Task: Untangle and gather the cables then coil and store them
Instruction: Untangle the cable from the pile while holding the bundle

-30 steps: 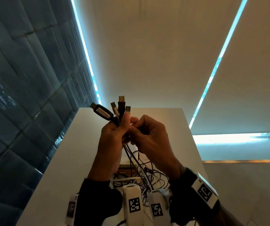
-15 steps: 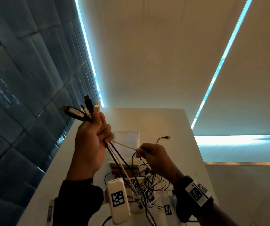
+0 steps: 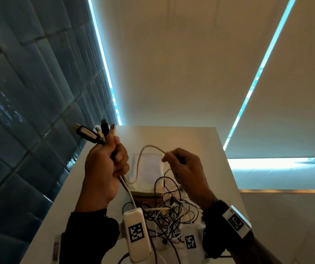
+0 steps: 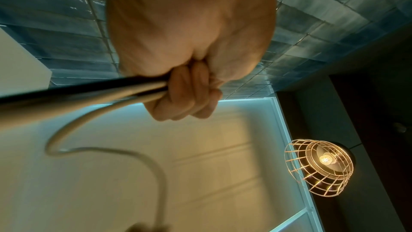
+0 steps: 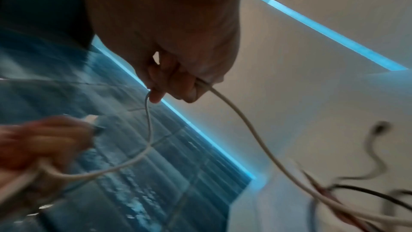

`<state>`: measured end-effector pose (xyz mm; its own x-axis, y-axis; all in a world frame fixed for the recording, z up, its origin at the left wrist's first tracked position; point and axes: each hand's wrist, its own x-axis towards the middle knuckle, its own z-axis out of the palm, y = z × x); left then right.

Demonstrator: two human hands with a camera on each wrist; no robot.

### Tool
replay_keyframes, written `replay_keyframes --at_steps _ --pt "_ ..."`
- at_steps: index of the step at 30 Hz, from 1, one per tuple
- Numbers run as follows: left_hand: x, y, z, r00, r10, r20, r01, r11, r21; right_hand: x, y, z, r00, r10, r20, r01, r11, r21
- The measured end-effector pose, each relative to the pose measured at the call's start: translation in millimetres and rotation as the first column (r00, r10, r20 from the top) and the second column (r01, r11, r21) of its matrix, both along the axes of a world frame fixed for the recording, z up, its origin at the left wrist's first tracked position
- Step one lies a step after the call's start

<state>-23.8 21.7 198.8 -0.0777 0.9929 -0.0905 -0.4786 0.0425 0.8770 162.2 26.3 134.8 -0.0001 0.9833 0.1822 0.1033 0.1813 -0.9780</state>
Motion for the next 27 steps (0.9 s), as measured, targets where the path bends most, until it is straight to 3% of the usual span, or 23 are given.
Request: replay_keyframes --at_steps 3,6,9,12,19,23,27 --pt "6.3 -1.1 -0.9 0.996 -0.008 -0.091 0.006 1.0 -0.017 -16.3 -18.0 42.4 0.991 0.135 -0.021 -0.128 0.973 0.19" --pt "7.8 -2.0 0.6 0.998 -0.063 -0.026 0.063 0.998 -0.01 -26.0 -28.7 50.3 0.967 0.247 0.063 -0.254 0.93 0.266" --pt "5.3 -2.7 6.7 0.982 -0.112 0.154 0.11 0.994 0.024 -28.3 -30.9 33.9 0.936 0.308 0.168 -0.337 0.922 0.192" --pt "1.4 -2.6 12.4 0.949 -0.138 0.283 0.123 0.99 0.073 -19.3 -24.8 8.6 0.927 0.341 0.155 -0.347 0.938 0.014" --pt "-2.8 -1.7 8.1 0.954 -0.066 0.293 0.035 0.994 0.108 -1.3 -5.1 -68.5 0.923 0.272 0.271 -0.256 0.962 -0.091" --pt "-7.8 -0.1 6.1 0.949 -0.031 0.313 -0.008 0.993 0.12 18.1 7.6 -122.0 0.915 0.142 0.378 -0.064 0.975 -0.213" --pt "-4.3 1.3 3.2 0.943 -0.02 0.331 -0.018 0.994 0.111 34.1 18.3 -133.2 0.898 0.031 0.44 0.096 0.96 -0.263"
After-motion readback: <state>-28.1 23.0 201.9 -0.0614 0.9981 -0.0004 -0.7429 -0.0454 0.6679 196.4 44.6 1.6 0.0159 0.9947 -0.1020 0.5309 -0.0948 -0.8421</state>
